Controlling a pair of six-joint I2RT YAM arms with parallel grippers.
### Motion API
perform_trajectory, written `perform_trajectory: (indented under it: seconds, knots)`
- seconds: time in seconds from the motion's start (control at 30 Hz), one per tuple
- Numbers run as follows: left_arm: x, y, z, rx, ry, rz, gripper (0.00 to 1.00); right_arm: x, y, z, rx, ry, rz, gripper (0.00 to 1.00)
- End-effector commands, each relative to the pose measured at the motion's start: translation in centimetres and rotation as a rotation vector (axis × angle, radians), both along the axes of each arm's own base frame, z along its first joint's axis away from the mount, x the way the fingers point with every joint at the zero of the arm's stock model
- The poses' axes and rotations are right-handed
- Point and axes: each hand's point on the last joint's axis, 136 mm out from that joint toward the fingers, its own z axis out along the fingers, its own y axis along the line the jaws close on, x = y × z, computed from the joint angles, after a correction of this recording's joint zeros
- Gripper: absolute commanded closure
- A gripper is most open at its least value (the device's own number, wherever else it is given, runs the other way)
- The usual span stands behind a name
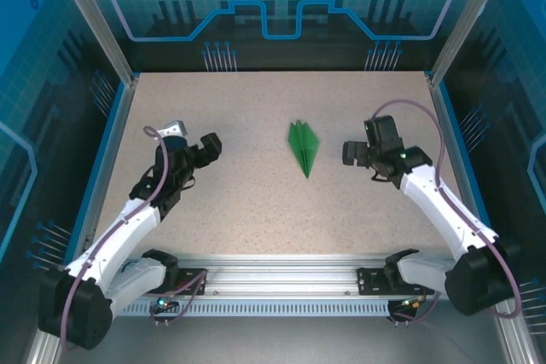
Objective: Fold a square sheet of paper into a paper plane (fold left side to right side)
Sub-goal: Reset both arms
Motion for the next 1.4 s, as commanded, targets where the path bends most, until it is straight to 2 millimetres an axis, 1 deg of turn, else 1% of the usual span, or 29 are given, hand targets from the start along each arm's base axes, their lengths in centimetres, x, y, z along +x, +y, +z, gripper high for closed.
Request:
perform_trajectory:
  seconds: [0.0,0.07,0.13,0.23,0.3,0.4,0.47,0.53,0.6,0.7,0.77,0.8,0.83,0.9,0.93,0.97,1.0,1.1,1.23,1.3,1.37]
  knots:
    - [-0.5,5.2,0.8,0.195,-0.083,0.229,0.01,2.4,-1.5,0.4,-0.107,-0.216,0.033,0.0]
    - [-1.1,6.5,0.0,0.266,-0.066,0.274,0.01,2.6,-2.9,-1.2,-0.133,-0.229,0.007,0.0]
    - [-1.4,7.3,-0.9,0.345,-0.048,0.287,0.01,2.9,-4.2,-2.8,-0.118,-0.232,-0.029,0.0]
    - [-1.0,7.6,-2.8,0.414,-0.014,0.26,0.01,3.7,-4.7,-4.5,-0.092,-0.298,-0.02,0.0]
    - [-0.4,7.5,-4.0,0.445,0.007,0.231,0.01,4.2,-4.6,-4.9,-0.077,-0.349,-0.004,0.0]
    - [1.0,6.6,-5.5,0.475,0.004,0.148,0.01,5.2,-3.7,-4.5,-0.08,-0.407,0.073,0.0]
    - [1.8,5.8,-6.4,0.462,-0.014,0.079,0.01,5.6,-3.5,-4.1,-0.07,-0.452,0.094,0.0]
    - [2.7,5.0,-7.0,0.457,-0.047,0.015,0.01,6.1,-3.4,-3.9,-0.055,-0.491,0.117,0.0]
    - [3.5,4.0,-7.0,0.464,-0.076,-0.062,0.01,6.5,-3.0,-3.8,-0.067,-0.509,0.151,0.0]
    - [4.5,2.5,-7.1,0.461,-0.122,-0.168,0.01,7.0,-3.2,-5.0,-0.06,-0.516,0.152,0.0]
    - [5.1,1.8,-8.0,0.449,-0.126,-0.236,0.01,7.4,-3.1,-5.9,-0.052,-0.521,0.159,0.0]
    - [5.4,1.9,-8.3,0.443,-0.137,-0.239,0.01,7.6,-3.0,-6.1,-0.062,-0.529,0.164,0.0]
    - [5.4,2.4,-8.6,0.418,-0.125,-0.228,0.01,7.6,-3.0,-6.5,-0.049,-0.492,0.163,0.0]
    - [5.2,2.4,-8.9,0.38,-0.153,-0.257,0.01,7.9,-3.5,-6.6,-0.046,-0.477,0.141,0.0]
    - [5.3,2.3,-9.5,0.371,-0.14,-0.27,0.01,8.1,-3.4,-6.5,-0.045,-0.479,0.149,0.0]
    - [5.7,2.1,-9.6,0.373,-0.147,-0.287,0.01,8.1,-3.3,-6.6,-0.044,-0.47,0.15,0.0]
    - [5.9,2.0,-9.8,0.358,-0.118,-0.307,0.01,8.1,-3.4,-6.5,-0.045,-0.477,0.149,0.0]
    - [6.5,3.7,-9.9,0.316,-0.082,-0.236,0.01,8.1,-3.4,-6.5,-0.046,-0.473,0.148,0.0]
    - [6.5,3.8,-10.0,0.32,-0.08,-0.233,0.01,8.2,-3.0,-6.6,-0.066,-0.466,0.16,0.0]
    - [6.5,3.8,-10.0,0.32,-0.079,-0.232,0.01,8.3,-2.3,-6.6,-0.069,-0.459,0.194,0.0]
    - [6.5,3.8,-10.0,0.32,-0.08,-0.233,0.01,8.3,-2.3,-6.6,-0.064,-0.457,0.198,0.0]
